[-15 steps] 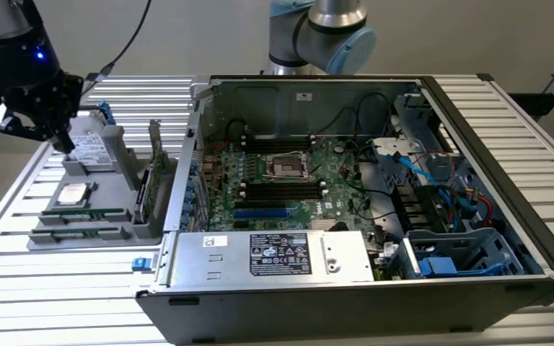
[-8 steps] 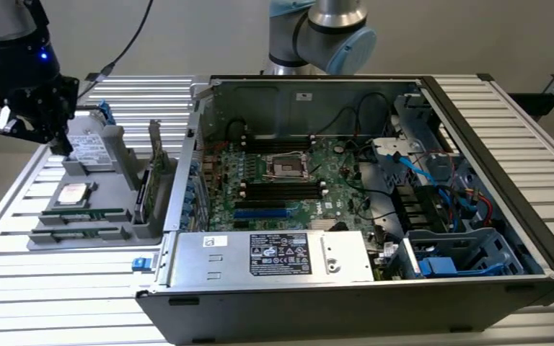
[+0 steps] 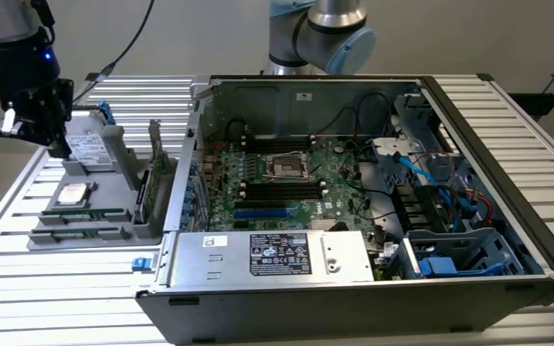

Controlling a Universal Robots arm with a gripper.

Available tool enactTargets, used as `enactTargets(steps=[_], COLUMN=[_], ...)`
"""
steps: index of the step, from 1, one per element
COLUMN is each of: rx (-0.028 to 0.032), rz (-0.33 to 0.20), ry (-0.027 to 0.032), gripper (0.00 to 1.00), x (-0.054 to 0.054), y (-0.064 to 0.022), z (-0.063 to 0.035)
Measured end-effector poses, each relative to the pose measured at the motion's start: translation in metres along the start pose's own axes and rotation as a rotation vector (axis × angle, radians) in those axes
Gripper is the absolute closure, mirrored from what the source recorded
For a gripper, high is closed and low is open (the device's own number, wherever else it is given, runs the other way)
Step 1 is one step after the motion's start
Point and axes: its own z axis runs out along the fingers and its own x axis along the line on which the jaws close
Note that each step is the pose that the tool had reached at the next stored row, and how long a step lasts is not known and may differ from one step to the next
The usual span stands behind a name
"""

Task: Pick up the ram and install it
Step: 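Pick up the ram and move it above insertion slot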

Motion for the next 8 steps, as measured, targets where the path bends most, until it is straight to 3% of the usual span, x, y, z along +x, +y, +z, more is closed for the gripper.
enactTargets(steps=[4,6,8], rx=[0.0006,0.0007,0.0010], rz=[-0.024,-0.024,-0.024], ry=[0.0031,0.0030,0.0028], gripper=[0.89,0.76,0.76], x=[0.0000,0.0001,0.0001], y=[0.0009,0.0009,0.0009], z=[0.0000,0.0001,0.0007])
